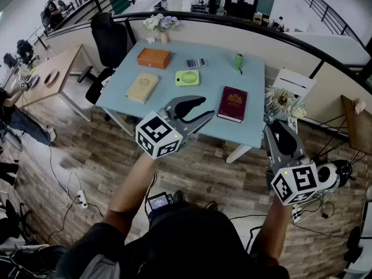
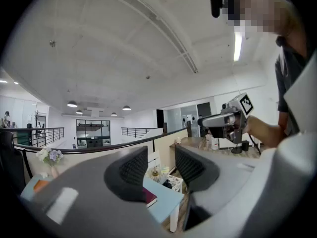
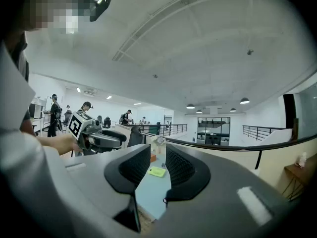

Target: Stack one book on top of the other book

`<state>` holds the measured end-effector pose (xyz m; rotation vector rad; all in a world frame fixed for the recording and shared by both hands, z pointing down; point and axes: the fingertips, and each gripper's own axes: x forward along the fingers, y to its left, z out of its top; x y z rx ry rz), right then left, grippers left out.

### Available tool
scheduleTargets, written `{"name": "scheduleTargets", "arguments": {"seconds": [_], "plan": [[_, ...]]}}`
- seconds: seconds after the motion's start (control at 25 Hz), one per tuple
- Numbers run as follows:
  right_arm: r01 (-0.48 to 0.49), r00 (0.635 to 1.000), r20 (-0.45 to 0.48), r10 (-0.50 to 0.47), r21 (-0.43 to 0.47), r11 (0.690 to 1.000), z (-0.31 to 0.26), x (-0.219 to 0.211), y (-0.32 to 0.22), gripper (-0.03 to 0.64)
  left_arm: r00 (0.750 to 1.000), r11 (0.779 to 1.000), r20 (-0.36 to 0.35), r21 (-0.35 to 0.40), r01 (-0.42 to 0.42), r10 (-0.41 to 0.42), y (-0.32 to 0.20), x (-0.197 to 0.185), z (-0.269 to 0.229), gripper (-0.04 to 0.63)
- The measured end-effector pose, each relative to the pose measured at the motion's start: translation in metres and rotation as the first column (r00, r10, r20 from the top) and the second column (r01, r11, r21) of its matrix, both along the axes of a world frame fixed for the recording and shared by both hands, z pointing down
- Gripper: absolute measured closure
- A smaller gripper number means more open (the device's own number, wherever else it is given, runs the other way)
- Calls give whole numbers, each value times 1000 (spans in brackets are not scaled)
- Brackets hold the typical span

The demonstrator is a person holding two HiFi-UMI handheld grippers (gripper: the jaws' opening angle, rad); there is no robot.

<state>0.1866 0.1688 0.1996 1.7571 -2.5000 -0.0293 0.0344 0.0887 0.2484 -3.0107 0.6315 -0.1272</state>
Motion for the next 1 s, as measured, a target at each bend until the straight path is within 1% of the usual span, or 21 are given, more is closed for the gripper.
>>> {"name": "scheduleTargets", "arguments": {"seconds": [0.72, 1.0], "plan": [[-51, 998, -23, 50, -30, 998, 13, -60, -25, 518, 998, 998, -15, -11, -58, 58, -28, -57, 12, 377], [-93, 996, 12, 94, -19, 995, 13, -84, -44, 518, 996, 997, -36, -20, -80, 79, -50, -83, 17, 377]]}}
